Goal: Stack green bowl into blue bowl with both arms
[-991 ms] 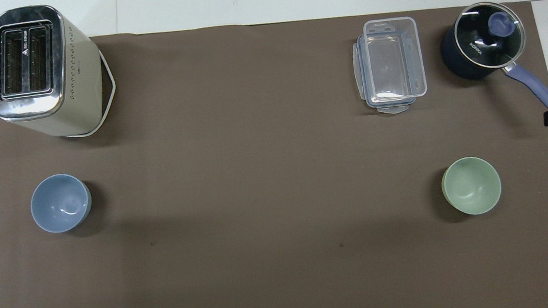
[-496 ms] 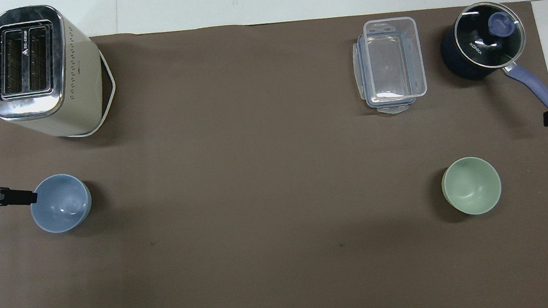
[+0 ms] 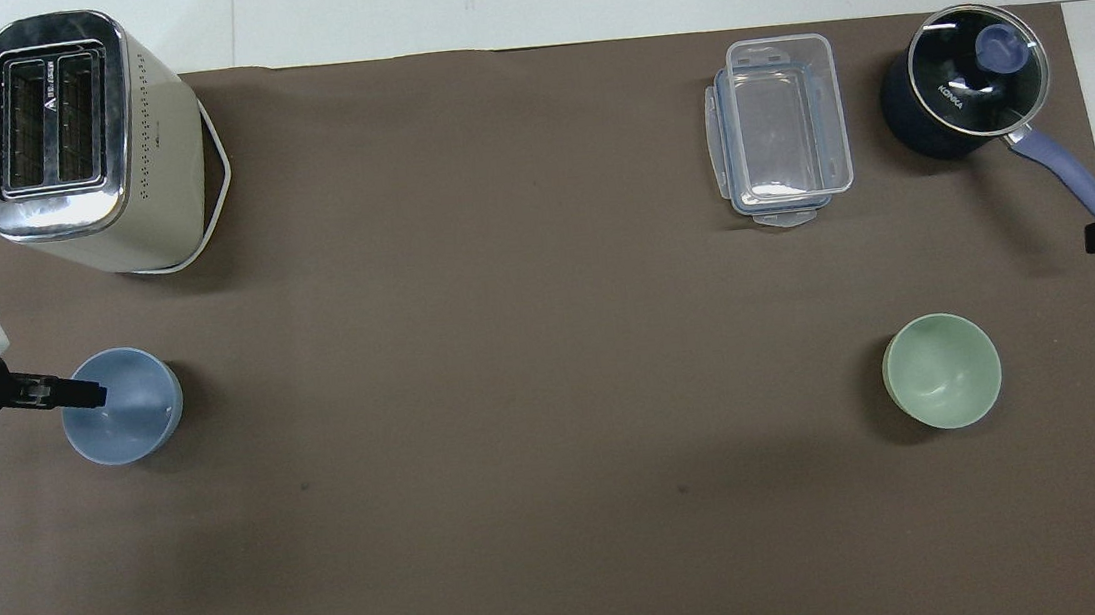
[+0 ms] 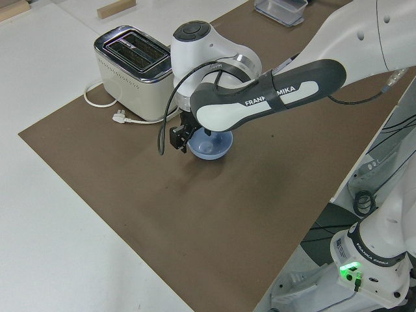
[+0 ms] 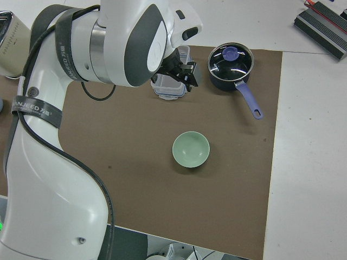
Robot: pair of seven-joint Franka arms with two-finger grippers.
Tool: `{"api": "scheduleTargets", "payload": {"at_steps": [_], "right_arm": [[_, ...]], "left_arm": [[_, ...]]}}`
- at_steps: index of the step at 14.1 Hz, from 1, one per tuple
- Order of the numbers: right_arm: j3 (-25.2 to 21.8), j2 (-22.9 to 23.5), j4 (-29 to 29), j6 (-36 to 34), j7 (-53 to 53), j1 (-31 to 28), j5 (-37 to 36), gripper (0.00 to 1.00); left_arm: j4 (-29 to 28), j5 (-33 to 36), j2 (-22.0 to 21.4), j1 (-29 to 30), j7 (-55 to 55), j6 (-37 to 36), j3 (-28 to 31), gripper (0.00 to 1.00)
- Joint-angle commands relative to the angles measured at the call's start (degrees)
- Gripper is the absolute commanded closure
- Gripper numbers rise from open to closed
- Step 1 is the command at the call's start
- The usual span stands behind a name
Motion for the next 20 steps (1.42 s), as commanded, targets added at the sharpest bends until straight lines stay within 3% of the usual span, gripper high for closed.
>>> {"api": "scheduleTargets", "payload": {"at_steps": [1, 5, 8, 13, 16, 20], "right_arm": [[0.2, -1.2, -1.6, 1.5, 0.7, -0.4, -0.1, 0.0], [0.2, -1.2, -1.6, 1.5, 0.7, -0.4, -0.1, 0.0], [0.2, -1.3, -2.1, 1.5, 0.5, -0.4, -0.1, 0.0], [0.2, -1.3, -2.2, 1.6, 0.4, -0.5, -0.1, 0.0], [0.2, -1.1, -3.4, 2.0, 0.1, -0.5, -0.2, 0.0], [0.2, -1.2, -7.4, 5.0, -5.9, -3.2, -0.2, 0.0]], "left_arm": [[-2.8, -1.2, -0.9, 1.7, 1.9, 2.6, -0.5, 0.34], [-3.1, -2.1, -1.4, 1.5, 1.6, 0.7, -0.4, 0.99], [-2.6, -2.1, -2.5, 0.7, 1.6, -1.9, -0.5, 1.0], [-2.4, -2.1, -8.4, -1.2, 1.1, -6.8, -0.9, 1.0], [-2.3, -2.1, -12.6, -5.4, -1.9, -10.1, -1.0, 1.0], [-2.4, -2.0, -13.4, -14.0, -10.8, -10.1, -1.1, 1.0]]}}
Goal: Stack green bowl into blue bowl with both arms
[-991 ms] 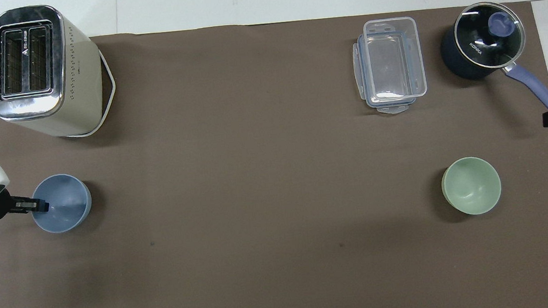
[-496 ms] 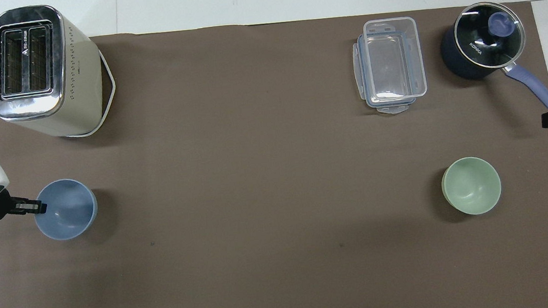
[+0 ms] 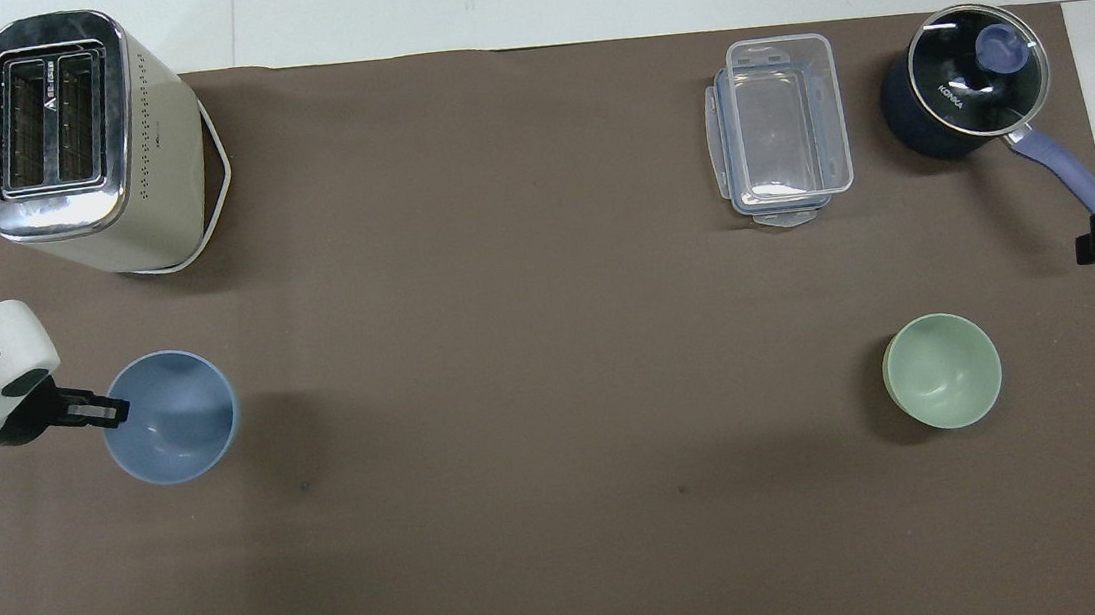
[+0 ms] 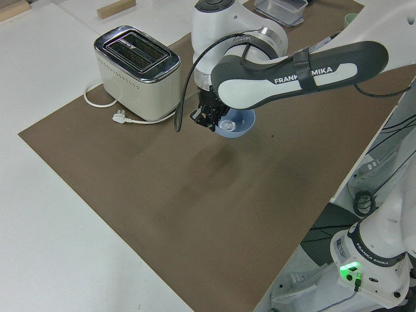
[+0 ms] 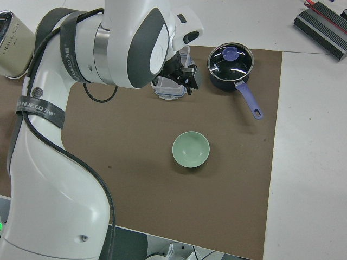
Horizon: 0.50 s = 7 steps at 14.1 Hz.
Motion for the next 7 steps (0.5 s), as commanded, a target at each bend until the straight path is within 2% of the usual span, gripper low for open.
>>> {"api": "scheduleTargets", "payload": {"at_steps": [1, 4, 7], "right_arm": [[0.2, -1.2, -6.1, 4.9, -5.6, -1.9, -0.2, 0.0], [0.2, -0.9, -13.0, 11.6, -10.5, -3.1, -0.2, 0.0], [0.2, -0.5, -20.0, 19.7, -17.5, -4.1, -0.1, 0.0]], "left_arm": [[-1.0, -0.5, -0.8, -6.6, -7.0, 0.8, 0.7, 1.0], [-1.0, -0.5, 0.2, -15.0, -18.0, 3.6, 0.6, 1.0], [-1.0, -0.5, 4.5, -24.1, -30.5, 11.0, 0.6, 1.0]]}}
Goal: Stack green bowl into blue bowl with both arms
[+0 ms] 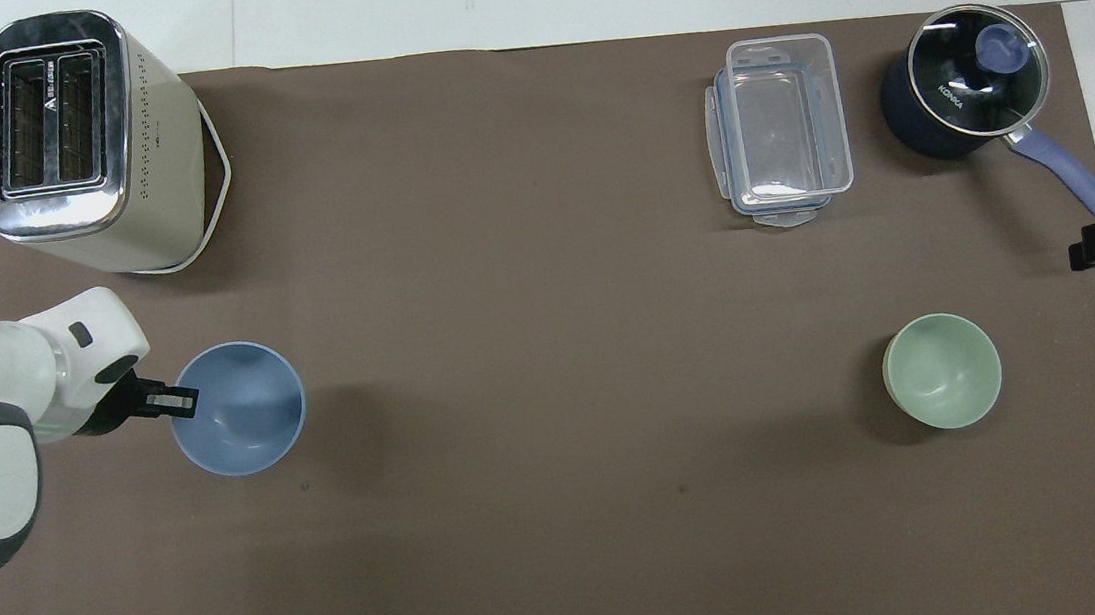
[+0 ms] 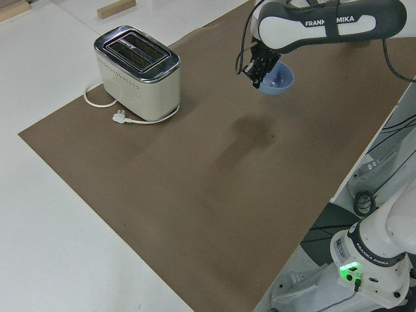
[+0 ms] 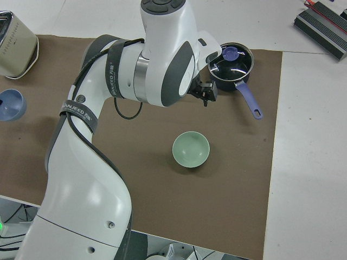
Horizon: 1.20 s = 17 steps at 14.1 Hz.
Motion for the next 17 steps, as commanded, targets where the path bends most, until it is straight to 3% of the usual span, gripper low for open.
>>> {"api": "scheduleTargets", "payload": {"at_steps": [1, 5, 8, 11, 16, 17], "right_arm": [[0.3, -0.7, -7.6, 7.8, -5.7, -1.2, -0.1, 0.0], [0.3, 0.1, -17.6, 19.2, -9.0, -2.2, -0.1, 0.0], [0.2, 0.8, -21.0, 21.7, -11.0, -3.3, -0.1, 0.0], [0.3, 3.4, -25.1, 29.7, -14.0, -6.0, -0.1, 0.0], [0.3, 4.3, -27.4, 30.4, -14.0, -6.6, 1.0, 0.0], [0.3, 4.9, -27.4, 30.4, -14.6, -6.7, 1.2, 0.0]], "left_arm": [[-0.5, -0.4, 4.0, -8.0, -9.2, 7.4, 1.0, 1.0], [0.9, -0.4, 9.0, -16.5, -18.4, 12.5, 1.1, 1.0], [1.0, -0.4, 9.6, -18.7, -20.9, 14.4, 1.0, 1.0], [1.0, -0.5, 10.6, -21.0, -21.3, 15.2, 1.0, 1.0], [2.3, -3.2, 13.8, -21.5, -20.9, 16.2, 0.8, 1.0], [3.1, -3.2, 14.6, -21.5, -21.1, 16.3, 0.6, 0.95]]}}
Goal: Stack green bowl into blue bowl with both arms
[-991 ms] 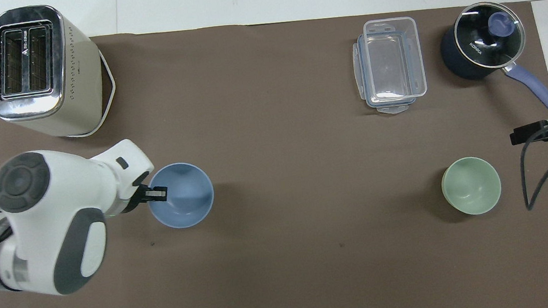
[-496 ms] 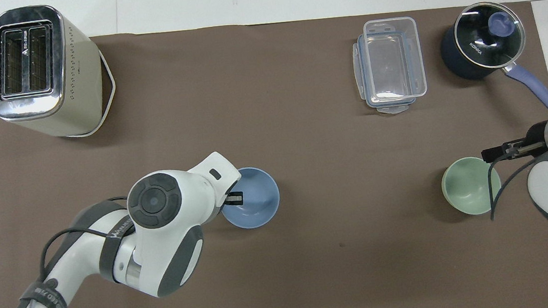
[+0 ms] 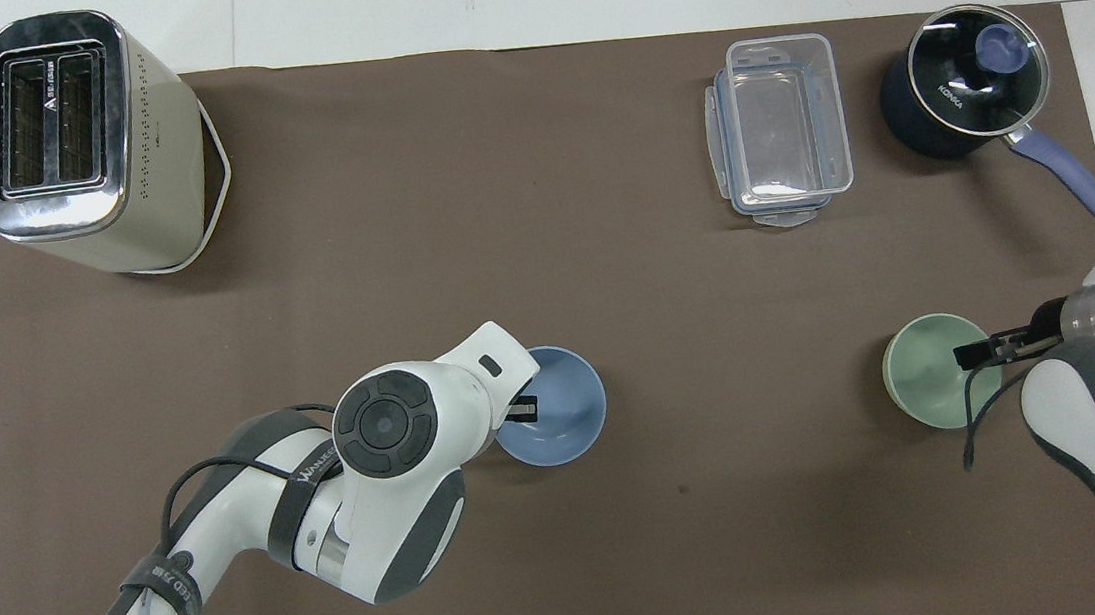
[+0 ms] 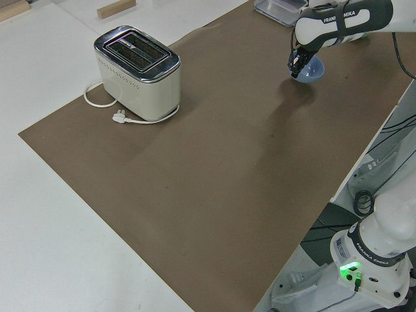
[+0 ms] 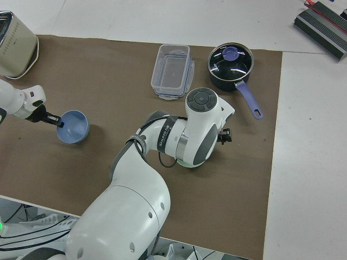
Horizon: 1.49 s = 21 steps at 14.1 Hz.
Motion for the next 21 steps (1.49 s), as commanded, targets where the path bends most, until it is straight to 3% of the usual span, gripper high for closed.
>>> {"api": "scheduleTargets", "payload": {"at_steps": [1, 2, 3, 4, 5, 6, 10, 13, 16, 21], "right_arm": [[0.4, 0.4, -0.8, 0.9, -2.5, -0.4, 1.2, 0.04], [0.4, 0.4, -0.8, 0.8, -2.9, -0.5, 1.3, 0.26], [0.4, 0.5, -0.7, 0.8, -3.6, -0.5, 1.3, 0.48], [0.3, 0.6, -0.6, 0.7, -4.2, -0.6, 1.4, 0.69], [0.3, 0.6, -0.5, 0.7, -4.3, -0.7, 1.7, 0.89], [0.4, 0.6, -0.2, 0.7, -4.2, -0.7, 2.4, 1.0], [0.4, 1.0, 3.6, -1.2, -4.0, 0.1, 5.8, 1.0], [0.5, 0.3, 8.8, -8.5, -3.9, 0.3, 5.9, 1.0], [1.1, -0.9, 14.3, -16.1, -4.5, 0.4, 7.4, 1.0], [1.3, -1.3, 23.4, -23.8, -3.2, 4.6, 9.3, 1.0]], "left_arm": [[2.5, -1.1, 3.0, -1.3, -0.1, 0.6, 0.7, 0.83], [2.8, -1.0, 3.0, -1.2, 0.2, 0.6, 0.7, 0.59], [3.2, -1.0, 3.1, -1.0, 0.5, 0.3, 0.8, 0.24], [3.5, -0.9, 3.0, -0.8, 0.5, 0.0, 0.9, 0.07], [3.5, -0.9, 2.0, -0.4, 0.5, -1.0, 1.0, 0.0], [4.0, -0.4, 1.3, -0.2, 0.1, -2.2, 1.5, 0.0], [6.2, 2.2, -6.1, 7.0, 7.0, -10.8, 2.7, 0.0], [10.8, 3.4, -9.8, 13.7, 17.2, -17.6, 2.7, 0.0], [23.9, 5.7, -9.3, 20.2, 23.2, -30.2, 2.6, 0.0], [36.3, 5.6, -6.7, 27.0, 26.4, -42.8, 2.8, 0.0]]}}
